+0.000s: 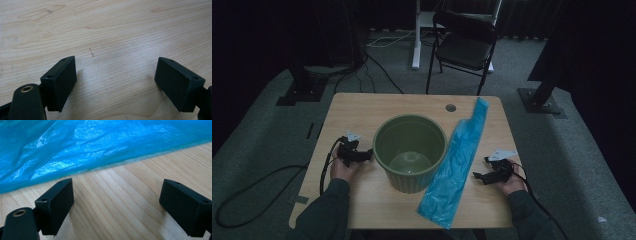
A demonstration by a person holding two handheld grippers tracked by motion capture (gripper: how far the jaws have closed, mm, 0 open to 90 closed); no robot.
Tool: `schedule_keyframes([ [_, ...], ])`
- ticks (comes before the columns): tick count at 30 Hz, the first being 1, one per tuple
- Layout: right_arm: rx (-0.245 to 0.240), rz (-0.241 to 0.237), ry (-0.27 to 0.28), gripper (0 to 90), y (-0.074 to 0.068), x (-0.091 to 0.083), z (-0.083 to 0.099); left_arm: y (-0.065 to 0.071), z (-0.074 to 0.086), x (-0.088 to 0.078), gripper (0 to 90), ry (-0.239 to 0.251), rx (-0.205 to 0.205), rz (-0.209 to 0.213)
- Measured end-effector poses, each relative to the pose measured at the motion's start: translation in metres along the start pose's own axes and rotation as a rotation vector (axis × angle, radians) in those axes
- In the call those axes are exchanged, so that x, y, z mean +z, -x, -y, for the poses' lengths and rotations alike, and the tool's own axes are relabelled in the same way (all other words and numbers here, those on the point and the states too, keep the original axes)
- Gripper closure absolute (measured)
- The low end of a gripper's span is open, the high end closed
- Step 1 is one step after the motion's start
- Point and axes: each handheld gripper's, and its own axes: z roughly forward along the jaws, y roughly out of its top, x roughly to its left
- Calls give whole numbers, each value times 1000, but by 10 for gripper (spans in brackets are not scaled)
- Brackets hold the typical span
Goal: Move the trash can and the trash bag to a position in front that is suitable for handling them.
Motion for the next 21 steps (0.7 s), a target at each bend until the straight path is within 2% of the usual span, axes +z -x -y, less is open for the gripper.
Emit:
schedule_keyframes([
  [6, 7, 9, 20, 210, -3, -1, 0, 0, 0, 0, 180, 1, 2, 2],
  [8, 4, 7, 10, 274, -3, -2, -1, 0, 1, -1, 193, 5, 10, 11],
  [11, 10, 13, -4, 347, -5, -3, -4, -1, 1, -3, 248, 6, 19, 20],
  [14, 26, 8, -12, 398, -6, -4, -6, -1, 0, -5, 347, -2, 23, 25],
  [17, 47, -24, -44, 521, -8, -6, -11, 0, -1, -5, 356, -7, 29, 32],
  [19, 46, -35, -37, 542, -10, -8, -15, 0, -1, -5, 364, -9, 32, 35],
  [21, 37, -36, -35, 560, -11, -9, -17, 2, -2, -6, 430, -14, 41, 45],
])
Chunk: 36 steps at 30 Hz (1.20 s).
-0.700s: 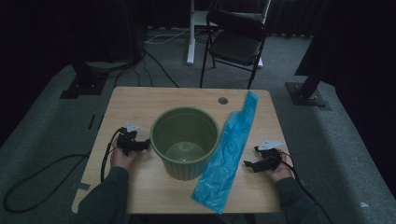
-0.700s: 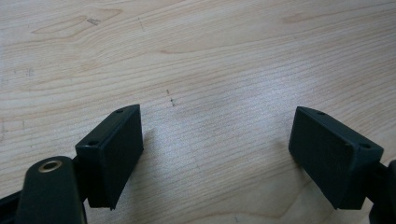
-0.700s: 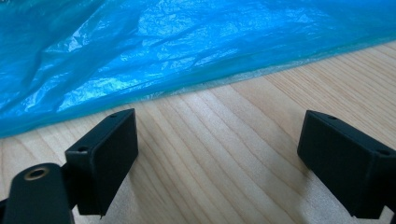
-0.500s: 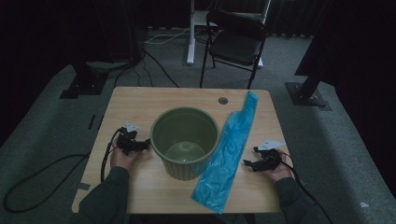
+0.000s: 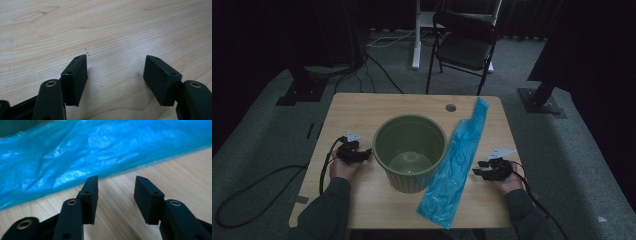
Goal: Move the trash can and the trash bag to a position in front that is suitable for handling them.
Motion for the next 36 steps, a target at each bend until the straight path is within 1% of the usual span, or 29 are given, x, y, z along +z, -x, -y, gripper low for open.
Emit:
schedule_keyframes([
  [1, -6, -3, 14, 563, -3, -3, -5, 2, -2, -2, 467, -18, 13, 15],
  [2, -5, -10, 24, 563, -4, -5, -7, 2, -2, -2, 494, -18, 13, 15],
  [3, -10, -11, 32, 563, -5, -6, -9, 4, -3, -2, 500, -27, 30, 34],
  [4, -16, -9, 38, 563, -7, -8, -12, 4, -3, -2, 500, -27, 30, 34],
  [5, -22, -10, 48, 564, -8, -9, -14, 6, -3, -2, 501, -29, 47, 49],
  [6, -25, -10, 55, 563, -10, -10, -16, 7, -3, -2, 503, -29, 50, 61],
  [7, -25, -10, 55, 563, -10, -10, -16, 7, -3, -2, 508, -29, 50, 61],
  [9, -29, -28, 84, 574, -12, -12, -25, 9, -5, -3, 522, -36, 53, 94],
  [10, -27, -38, 97, 581, -12, -13, -28, 9, -5, -4, 523, -31, 53, 107],
  [12, -31, -55, 108, 591, -14, -14, -33, 11, -7, -6, 523, -27, 56, 139],
  [13, -39, -55, 115, 601, -16, -14, -35, 11, -7, -6, 523, -27, 56, 139],
  [14, -45, -58, 114, 609, -17, -15, -37, 12, -9, -8, 523, -27, 51, 187],
  [17, -65, -68, 119, 622, -23, -14, -43, 16, -12, -17, 523, 5, 63, 234],
  [18, -65, -68, 119, 622, -23, -14, -43, 16, -12, -17, 523, 5, 63, 234],
  [19, -69, -73, 122, 623, -25, -14, -45, 17, -13, -21, 523, 21, 68, 249],
  [21, -78, -83, 128, 629, -28, -13, -49, 20, -15, -28, 524, 51, 87, 270],
  [24, -82, -98, 143, 636, -33, -13, -56, 25, -17, -39, 536, 86, 126, 286],
  [27, -87, -104, 154, 636, -37, -12, -61, 29, -19, -47, 542, 115, 148, 307],
  [28, -89, -107, 160, 636, -38, -11, -63, 30, -19, -49, 562, 121, 151, 319],
  [31, -94, -120, 165, 636, -41, -9, -68, 32, -20, -53, 569, 128, 167, 336],
  [34, -105, -127, 171, 635, -46, -6, -75, 33, -22, -59, 569, 138, 199, 338],
  [35, -110, -127, 166, 634, -48, -5, -77, 34, -22, -62, 568, 142, 214, 342],
  [36, -115, -127, 163, 628, -50, -4, -79, 35, -22, -63, 568, 146, 220, 346],
])
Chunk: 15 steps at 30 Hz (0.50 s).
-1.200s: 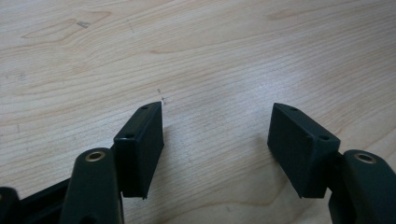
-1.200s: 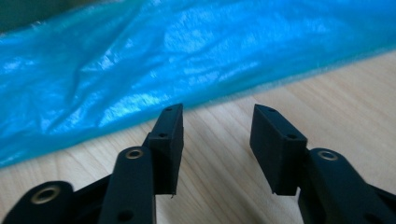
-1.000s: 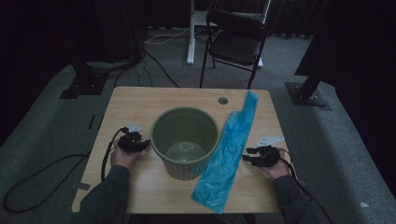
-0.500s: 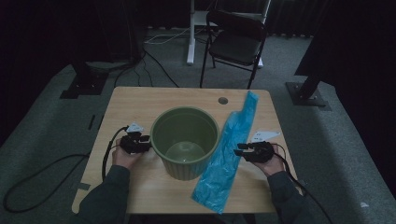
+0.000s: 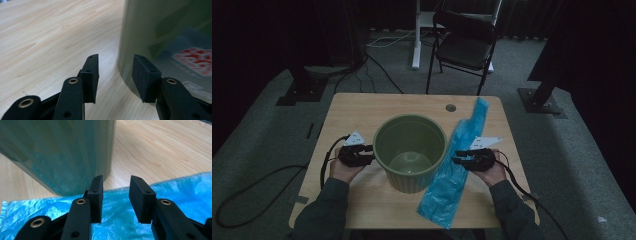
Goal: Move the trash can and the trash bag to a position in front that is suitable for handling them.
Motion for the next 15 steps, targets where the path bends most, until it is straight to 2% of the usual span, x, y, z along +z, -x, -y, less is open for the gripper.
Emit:
schedule_keyframes([
  [2, -4, -8, 2, 623, -2, 4, -4, 2, -1, -1, 564, 4, 7, 19],
  [4, -9, -15, 3, 620, -3, 7, -6, 6, -2, -1, 571, 0, 26, 23],
  [7, -21, -24, -1, 616, -6, 11, -11, 9, -3, -1, 570, -2, 31, 34],
  [13, -34, -53, 3, 617, -10, 20, -18, 10, -3, -3, 566, 1, 33, 36],
  [15, -44, -50, 1, 622, -11, 22, -20, 10, -3, -4, 570, 1, 35, 24],
])
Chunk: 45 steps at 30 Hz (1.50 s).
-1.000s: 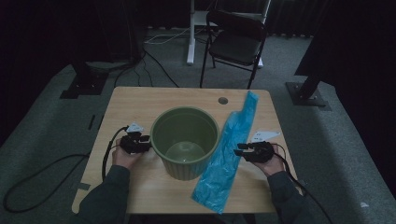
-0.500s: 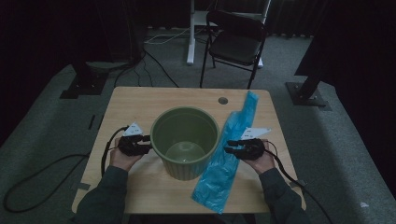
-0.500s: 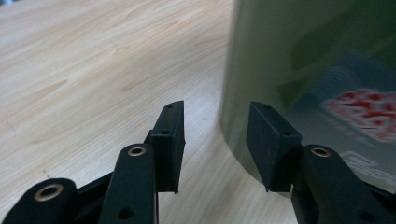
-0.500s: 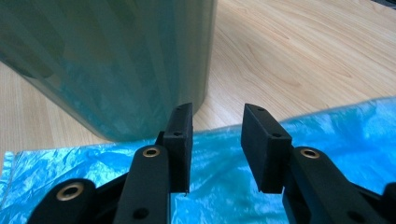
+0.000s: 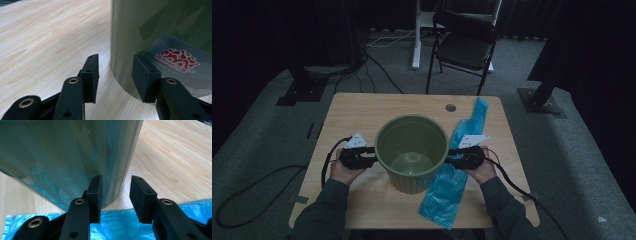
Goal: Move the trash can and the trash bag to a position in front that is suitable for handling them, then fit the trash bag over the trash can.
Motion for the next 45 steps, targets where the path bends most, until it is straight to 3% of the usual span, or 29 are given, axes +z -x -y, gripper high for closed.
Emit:
schedule_keyframes([
  [7, 8, -26, 11, 624, 1, 5, -2, -1, 3, -5, 570, -1, -6, -9],
  [23, -22, -47, 4, 617, -5, 13, -9, -4, 11, -16, 575, 7, -19, -30],
  [33, 0, -3, -28, 562, 0, 7, 2, -6, 12, -18, 555, 21, -33, -33],
  [45, 42, 109, -57, 437, 13, -5, 20, -10, 12, -19, 546, 36, -43, -40],
])
